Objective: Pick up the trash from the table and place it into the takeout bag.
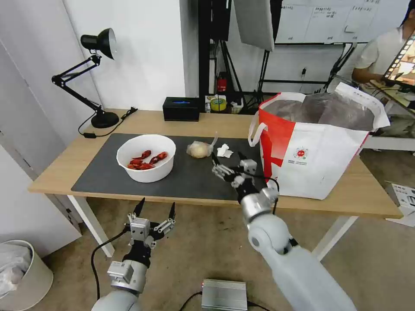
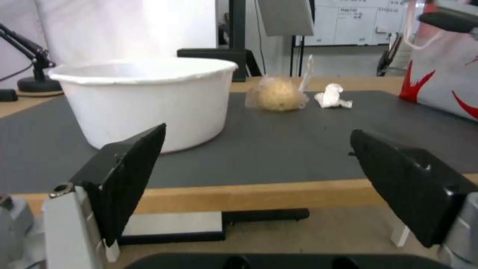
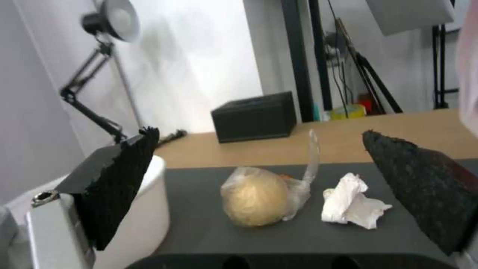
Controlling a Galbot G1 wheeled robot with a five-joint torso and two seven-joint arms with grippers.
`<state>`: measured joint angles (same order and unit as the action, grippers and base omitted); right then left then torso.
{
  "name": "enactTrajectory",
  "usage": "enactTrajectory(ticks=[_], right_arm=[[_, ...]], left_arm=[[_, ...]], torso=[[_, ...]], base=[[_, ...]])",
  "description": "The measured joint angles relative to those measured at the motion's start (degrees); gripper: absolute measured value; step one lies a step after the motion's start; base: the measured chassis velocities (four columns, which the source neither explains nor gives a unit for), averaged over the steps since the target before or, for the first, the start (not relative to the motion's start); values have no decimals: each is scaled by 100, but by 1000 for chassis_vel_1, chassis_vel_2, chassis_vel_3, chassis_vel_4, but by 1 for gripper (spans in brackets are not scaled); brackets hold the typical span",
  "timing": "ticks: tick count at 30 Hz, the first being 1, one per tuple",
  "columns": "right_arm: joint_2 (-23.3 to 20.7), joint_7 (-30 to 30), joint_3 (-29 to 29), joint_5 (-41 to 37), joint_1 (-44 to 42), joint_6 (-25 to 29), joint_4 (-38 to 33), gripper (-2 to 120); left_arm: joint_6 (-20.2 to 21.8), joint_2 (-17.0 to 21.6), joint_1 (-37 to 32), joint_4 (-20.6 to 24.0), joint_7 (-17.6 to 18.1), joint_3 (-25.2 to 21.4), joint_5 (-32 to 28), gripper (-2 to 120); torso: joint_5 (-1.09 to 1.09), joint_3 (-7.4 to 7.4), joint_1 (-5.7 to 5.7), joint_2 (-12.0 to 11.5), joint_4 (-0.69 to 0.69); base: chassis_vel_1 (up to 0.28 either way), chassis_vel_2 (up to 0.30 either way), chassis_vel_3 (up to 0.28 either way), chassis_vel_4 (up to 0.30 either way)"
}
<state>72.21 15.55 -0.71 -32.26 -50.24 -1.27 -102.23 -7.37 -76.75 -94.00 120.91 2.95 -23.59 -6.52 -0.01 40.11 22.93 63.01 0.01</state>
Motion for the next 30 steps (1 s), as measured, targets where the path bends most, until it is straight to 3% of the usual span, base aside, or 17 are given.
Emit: enactTrajectory(ticks=[19, 30], right_arm=[[440, 1042, -552, -603, 1848, -908, 1781, 100], [1076, 1921, -713, -1231, 2581, -1514, 2913, 100]], left_arm=[[-59, -51, 44, -136, -10, 36, 35, 100], [-174, -42, 19, -209, -18, -102, -31, 100]], torso=[[0, 0, -1, 1, -1], [0, 0, -1, 1, 1]], base=[[0, 0, 0, 0], [0, 0, 0, 0]])
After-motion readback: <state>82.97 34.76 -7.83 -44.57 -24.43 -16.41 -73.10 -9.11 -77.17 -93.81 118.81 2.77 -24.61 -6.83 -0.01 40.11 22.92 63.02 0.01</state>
